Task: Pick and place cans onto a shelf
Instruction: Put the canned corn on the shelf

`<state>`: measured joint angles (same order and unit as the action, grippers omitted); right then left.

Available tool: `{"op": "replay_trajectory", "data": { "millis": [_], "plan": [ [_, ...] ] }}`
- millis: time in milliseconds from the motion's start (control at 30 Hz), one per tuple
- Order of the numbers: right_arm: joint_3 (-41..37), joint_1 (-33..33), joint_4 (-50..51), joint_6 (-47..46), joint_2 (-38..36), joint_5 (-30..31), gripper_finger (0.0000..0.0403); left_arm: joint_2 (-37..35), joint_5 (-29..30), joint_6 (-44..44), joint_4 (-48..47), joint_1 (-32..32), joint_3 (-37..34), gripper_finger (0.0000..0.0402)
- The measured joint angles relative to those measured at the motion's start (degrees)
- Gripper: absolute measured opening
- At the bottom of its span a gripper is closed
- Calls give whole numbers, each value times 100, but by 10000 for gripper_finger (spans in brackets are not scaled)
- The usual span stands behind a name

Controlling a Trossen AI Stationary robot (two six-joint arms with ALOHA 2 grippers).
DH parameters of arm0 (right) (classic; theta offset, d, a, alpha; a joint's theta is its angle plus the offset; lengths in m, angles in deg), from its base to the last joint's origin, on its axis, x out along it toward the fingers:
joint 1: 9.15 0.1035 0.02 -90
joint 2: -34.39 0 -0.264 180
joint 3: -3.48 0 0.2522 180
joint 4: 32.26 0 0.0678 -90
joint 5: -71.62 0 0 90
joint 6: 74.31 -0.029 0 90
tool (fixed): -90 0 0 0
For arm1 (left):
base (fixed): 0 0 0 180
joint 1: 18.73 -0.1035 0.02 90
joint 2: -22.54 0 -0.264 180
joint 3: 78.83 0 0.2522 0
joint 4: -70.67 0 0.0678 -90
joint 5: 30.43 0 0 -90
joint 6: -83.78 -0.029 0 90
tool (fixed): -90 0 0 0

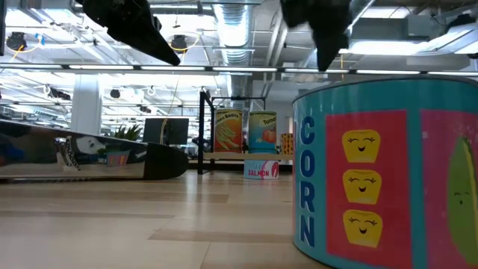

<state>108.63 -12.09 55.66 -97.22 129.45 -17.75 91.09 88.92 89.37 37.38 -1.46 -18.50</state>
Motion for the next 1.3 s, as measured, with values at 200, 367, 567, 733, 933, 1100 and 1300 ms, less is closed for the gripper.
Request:
{"op": "replay_trajectory", "data": {
  "millis": [200, 367, 567, 733, 933, 1100, 1300],
  "plan": [
    [-751, 2188, -1871, -1126, 87, 1873, 62, -2, -1, 10, -4, -1, 0, 38],
    [-906, 3052, -2817, -1964, 722, 2214, 62, -2, -1, 28, -26, 0, 0, 38],
    [-741, 3356, -2960, -2523, 1416, 1167, 62, -2, -1, -46, -42, 0, 0, 38],
    [-655, 3503, -3024, -2530, 1600, 860, 62, -2, -1, -42, -28, -1, 0, 38],
    [-638, 3549, -3608, -2527, 1476, 744, 62, -2, -1, -9, -43, 0, 0, 38],
    [-638, 3646, -3902, -2529, 1634, 359, 62, -2, -1, 8, -28, -1, 0, 38],
    [-643, 3700, -4052, -2752, 1762, 360, 62, -2, -3, 13, -19, 1, 0, 38]
  ]
}}
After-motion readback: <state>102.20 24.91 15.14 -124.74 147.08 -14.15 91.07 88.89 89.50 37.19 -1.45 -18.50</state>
